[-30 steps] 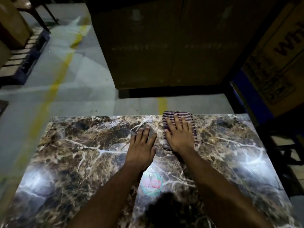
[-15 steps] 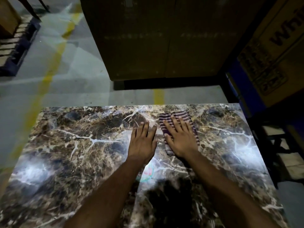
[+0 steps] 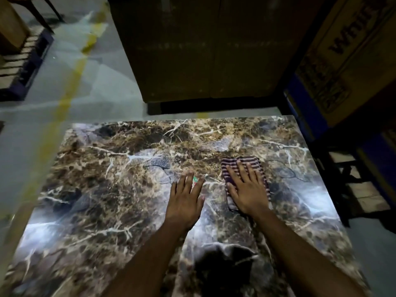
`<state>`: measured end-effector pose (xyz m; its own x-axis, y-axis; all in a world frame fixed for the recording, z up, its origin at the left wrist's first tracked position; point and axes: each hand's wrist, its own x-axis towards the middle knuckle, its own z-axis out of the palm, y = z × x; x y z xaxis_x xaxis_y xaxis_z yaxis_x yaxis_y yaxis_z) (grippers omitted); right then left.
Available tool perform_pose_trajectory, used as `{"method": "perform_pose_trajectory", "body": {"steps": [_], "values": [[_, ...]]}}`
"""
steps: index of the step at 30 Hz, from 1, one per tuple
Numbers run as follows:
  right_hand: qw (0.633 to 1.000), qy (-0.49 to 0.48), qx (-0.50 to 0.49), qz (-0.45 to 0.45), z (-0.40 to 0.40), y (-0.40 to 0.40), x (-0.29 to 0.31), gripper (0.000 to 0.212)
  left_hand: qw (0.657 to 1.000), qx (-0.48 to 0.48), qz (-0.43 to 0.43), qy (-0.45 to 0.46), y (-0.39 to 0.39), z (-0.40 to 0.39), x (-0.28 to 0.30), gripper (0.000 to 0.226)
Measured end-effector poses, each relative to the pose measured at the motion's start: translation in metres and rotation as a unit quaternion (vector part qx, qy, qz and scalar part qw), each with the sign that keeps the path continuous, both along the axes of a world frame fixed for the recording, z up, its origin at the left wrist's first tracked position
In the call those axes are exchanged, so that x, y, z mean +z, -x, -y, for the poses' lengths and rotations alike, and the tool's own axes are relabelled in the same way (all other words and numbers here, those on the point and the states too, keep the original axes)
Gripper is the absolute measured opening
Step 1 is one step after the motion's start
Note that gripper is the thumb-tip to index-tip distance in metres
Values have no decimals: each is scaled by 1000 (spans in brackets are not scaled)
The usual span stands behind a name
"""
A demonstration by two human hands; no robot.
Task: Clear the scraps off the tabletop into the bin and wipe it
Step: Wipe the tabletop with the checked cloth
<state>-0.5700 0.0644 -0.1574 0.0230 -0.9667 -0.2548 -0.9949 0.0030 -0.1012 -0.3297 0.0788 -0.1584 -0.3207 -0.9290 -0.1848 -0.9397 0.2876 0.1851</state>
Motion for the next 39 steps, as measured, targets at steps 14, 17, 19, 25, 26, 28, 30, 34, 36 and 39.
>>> {"method": "perform_pose_trajectory", "body": {"steps": [14,17,19,25,26,28,30,34,36,39], "values": [[999,26,16,23,-117,-29,-2,62,999,-11,18,28,0,-95,-6,55],[997,35,61,30,-165,-26,-1,60,1000,-17,9,13,-1,-108,0,56],[997,39,56,23,-182,-6,-2,59,999,-31,12,1,-2,-121,4,57],[999,42,10,25,-196,-22,-5,61,999,-29,23,-3,0,-160,4,58],[998,45,36,30,-212,-24,-6,61,999,-33,26,-5,0,-169,2,59],[996,47,69,33,-242,-15,-8,61,999,-36,22,-5,0,-184,1,61],[997,55,59,21,-250,2,-6,61,999,-44,18,-20,1,-196,5,63],[999,45,-18,24,-231,-5,-5,62,998,-48,24,-32,3,-213,5,64],[999,37,-2,31,-239,-20,-4,62,998,-44,23,-28,1,-219,4,64],[998,40,44,25,-264,-8,-5,61,998,-48,27,-42,1,-221,6,62]]}}
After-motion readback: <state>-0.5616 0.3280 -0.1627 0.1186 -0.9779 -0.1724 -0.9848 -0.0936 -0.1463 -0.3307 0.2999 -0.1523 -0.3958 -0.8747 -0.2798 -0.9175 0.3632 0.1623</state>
